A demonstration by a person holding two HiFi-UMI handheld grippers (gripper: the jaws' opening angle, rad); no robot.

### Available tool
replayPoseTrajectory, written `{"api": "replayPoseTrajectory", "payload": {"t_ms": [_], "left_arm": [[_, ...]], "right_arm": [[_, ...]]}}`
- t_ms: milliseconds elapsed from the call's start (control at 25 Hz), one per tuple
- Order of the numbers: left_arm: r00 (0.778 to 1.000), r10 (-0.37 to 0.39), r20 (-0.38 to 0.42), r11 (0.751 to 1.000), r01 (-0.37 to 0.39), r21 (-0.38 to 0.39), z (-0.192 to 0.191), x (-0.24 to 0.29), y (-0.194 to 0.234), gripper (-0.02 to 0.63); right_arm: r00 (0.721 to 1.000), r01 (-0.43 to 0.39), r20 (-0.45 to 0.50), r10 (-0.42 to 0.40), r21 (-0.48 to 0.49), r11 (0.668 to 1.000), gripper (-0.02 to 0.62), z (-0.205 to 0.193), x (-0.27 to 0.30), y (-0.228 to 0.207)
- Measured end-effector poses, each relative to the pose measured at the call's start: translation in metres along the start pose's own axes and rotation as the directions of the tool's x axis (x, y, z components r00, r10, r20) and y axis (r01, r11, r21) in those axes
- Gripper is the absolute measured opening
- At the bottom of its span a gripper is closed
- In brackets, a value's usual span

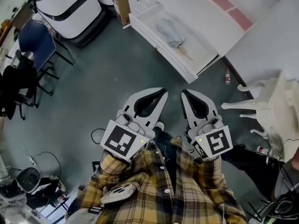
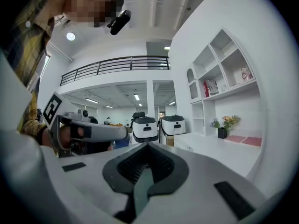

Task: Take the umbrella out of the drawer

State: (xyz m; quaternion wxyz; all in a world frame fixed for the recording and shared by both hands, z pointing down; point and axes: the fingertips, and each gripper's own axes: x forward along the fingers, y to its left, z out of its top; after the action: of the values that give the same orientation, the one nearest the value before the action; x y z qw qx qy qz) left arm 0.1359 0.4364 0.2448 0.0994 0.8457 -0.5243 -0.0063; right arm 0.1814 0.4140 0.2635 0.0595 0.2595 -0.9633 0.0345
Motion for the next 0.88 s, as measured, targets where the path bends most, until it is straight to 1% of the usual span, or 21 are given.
{"api": "replayPoseTrajectory", "payload": {"t_ms": [160,320,440,720,880], "left_arm": [[1.000,0.004,-0.003,1.000,-0.004,-0.010,-0.001,0.010,0.017,0.023],[1.000,0.016,-0.009,1.000,-0.016,-0.024,-0.001,0.028,0.046,0.023],[1.000,0.024,-0.009,0.999,-0.024,-0.023,0.006,0.043,0.077,0.023],[0.999,0.004,-0.037,1.000,-0.004,-0.012,0.026,0.078,0.155,0.023],[0.999,-0.003,-0.051,1.000,0.002,-0.019,0.035,0.095,0.204,0.023]], "right_arm": [[1.000,-0.013,-0.016,0.013,0.000,1.000,0.017,-0.002,0.019,-0.008],[0.999,-0.028,-0.031,0.028,0.007,1.000,0.017,-0.004,0.049,-0.022],[0.999,-0.035,-0.034,0.036,0.012,0.999,0.017,-0.003,0.080,-0.033],[0.998,-0.042,-0.045,0.044,0.034,0.999,0.017,0.008,0.162,-0.057],[0.998,-0.021,-0.052,0.024,0.056,0.998,0.017,0.015,0.210,-0.077]]}}
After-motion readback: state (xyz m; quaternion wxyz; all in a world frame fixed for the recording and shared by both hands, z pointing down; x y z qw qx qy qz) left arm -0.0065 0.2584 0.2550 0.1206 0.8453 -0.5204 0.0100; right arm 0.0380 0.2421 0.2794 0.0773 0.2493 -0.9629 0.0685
